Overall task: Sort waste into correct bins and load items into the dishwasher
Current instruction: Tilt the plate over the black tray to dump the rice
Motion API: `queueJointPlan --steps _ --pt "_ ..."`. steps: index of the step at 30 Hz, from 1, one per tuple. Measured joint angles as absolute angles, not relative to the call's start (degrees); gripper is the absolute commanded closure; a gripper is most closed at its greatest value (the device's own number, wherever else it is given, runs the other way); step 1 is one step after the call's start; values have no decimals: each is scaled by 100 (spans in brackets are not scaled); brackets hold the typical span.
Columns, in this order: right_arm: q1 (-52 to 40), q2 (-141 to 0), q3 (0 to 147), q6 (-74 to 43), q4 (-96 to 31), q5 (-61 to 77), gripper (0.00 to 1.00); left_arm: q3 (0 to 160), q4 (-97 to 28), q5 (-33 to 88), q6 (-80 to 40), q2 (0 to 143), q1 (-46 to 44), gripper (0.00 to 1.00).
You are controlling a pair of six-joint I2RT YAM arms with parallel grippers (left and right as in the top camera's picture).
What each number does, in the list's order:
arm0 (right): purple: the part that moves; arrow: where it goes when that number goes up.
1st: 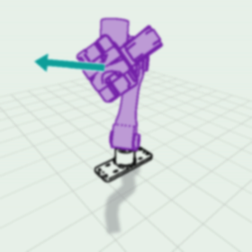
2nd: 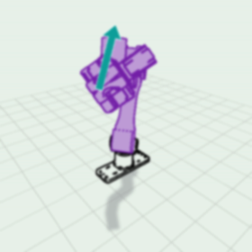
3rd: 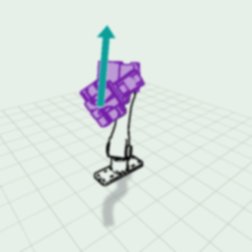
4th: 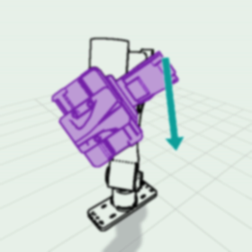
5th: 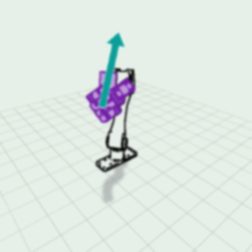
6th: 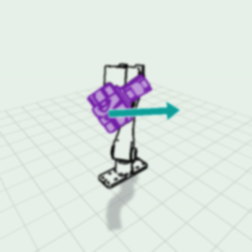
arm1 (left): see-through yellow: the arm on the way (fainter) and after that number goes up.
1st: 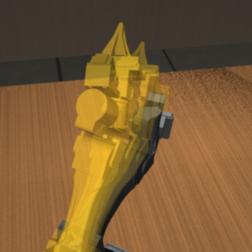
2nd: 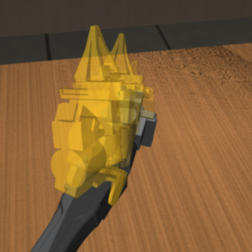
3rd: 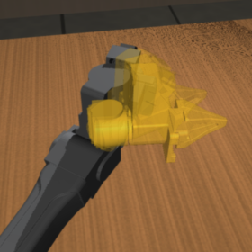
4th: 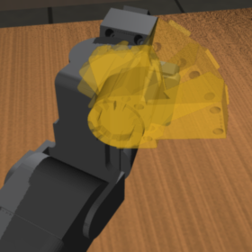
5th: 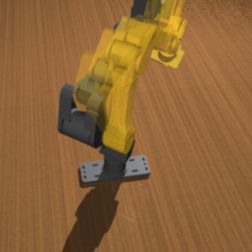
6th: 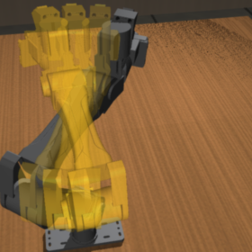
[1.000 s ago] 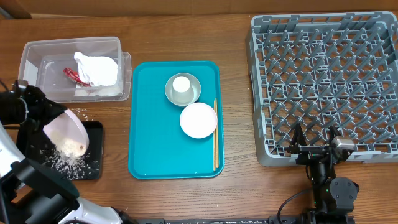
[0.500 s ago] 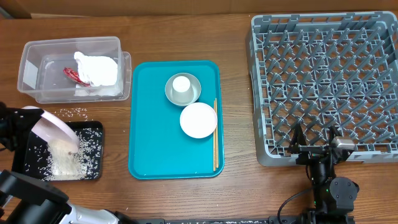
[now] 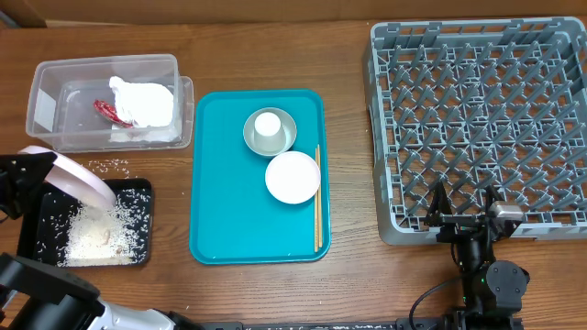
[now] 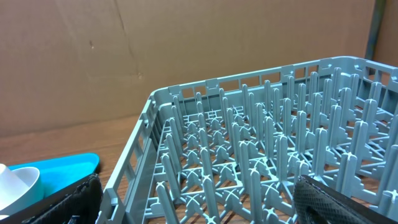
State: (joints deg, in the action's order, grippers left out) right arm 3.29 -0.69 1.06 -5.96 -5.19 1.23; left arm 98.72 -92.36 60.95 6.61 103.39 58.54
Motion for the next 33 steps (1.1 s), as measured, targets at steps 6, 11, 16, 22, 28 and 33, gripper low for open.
queueJointPlan --steps 6,11,16,22,28,33 --pt "329 -69 106 -596 -519 123 0 9872 -9004 6110 746 10339 5854 96" --pt "329 -69 106 -593 -517 123 0 9872 -9126 6123 753 10346 5854 96" --pt "329 -69 106 -596 -519 126 0 9865 -9008 6152 794 10353 5854 96" --pt "329 -67 106 -596 -515 126 0 9861 -9500 6152 923 10372 5859 96" --pt "329 -69 106 -596 -517 123 0 9760 -9666 5743 784 10348 5780 96" --pt "329 -69 106 -598 -515 123 0 9710 -9664 5529 725 10092 5384 96"
